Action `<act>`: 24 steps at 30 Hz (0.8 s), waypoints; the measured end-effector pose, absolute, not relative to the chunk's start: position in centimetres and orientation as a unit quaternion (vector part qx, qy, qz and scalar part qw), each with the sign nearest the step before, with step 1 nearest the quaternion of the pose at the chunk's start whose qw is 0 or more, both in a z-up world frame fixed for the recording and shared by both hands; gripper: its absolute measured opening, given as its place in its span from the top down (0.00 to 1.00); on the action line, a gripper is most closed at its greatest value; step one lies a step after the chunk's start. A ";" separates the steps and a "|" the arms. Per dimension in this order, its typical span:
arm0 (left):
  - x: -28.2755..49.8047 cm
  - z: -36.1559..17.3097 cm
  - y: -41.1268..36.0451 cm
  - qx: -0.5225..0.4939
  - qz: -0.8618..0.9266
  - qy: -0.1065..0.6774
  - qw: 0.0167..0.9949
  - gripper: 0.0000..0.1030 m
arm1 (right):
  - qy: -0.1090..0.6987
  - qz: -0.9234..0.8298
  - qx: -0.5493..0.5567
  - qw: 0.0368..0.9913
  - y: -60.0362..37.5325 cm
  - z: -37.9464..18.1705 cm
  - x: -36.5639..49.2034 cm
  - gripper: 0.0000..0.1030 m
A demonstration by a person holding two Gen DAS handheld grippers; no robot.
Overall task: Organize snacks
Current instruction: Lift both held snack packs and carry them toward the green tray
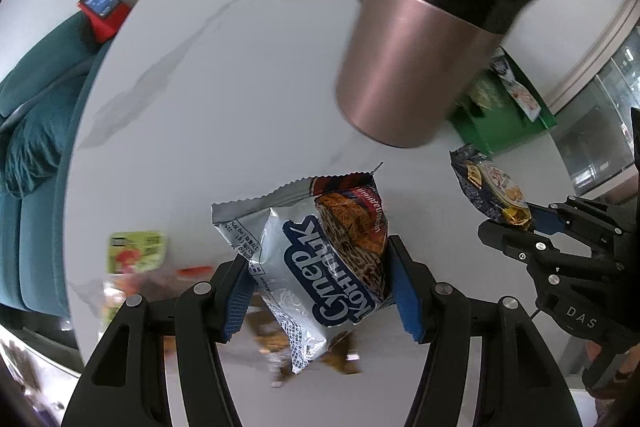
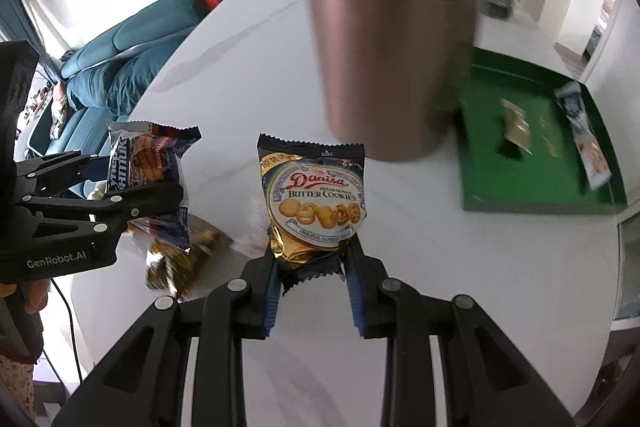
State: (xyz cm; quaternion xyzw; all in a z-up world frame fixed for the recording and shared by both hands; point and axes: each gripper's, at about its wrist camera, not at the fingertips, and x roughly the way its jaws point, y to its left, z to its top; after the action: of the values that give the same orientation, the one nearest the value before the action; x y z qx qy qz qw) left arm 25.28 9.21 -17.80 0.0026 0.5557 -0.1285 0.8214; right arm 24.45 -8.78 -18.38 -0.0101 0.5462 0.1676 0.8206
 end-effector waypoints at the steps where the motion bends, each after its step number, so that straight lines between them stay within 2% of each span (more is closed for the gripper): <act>1: 25.2 -17.8 8.4 0.004 -0.131 0.556 0.820 0.46 | 0.546 0.165 -0.008 0.821 -9.5 -18.4 24.3 0.65; 13: 24.6 -16.6 -3.4 0.002 -0.160 0.550 0.820 0.46 | 0.542 0.128 0.006 0.831 -21.8 -17.1 23.5 0.65; 24: 27.4 -15.7 -12.2 0.008 -0.154 0.537 0.830 0.46 | 0.529 0.112 0.003 0.841 -31.6 -16.3 25.2 0.65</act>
State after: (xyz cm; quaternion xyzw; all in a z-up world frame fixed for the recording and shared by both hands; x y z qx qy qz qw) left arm 27.42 -12.17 -15.71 0.0081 0.5368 -0.1536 0.8296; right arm 25.15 -31.60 -16.25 0.0034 0.5289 0.1122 0.8412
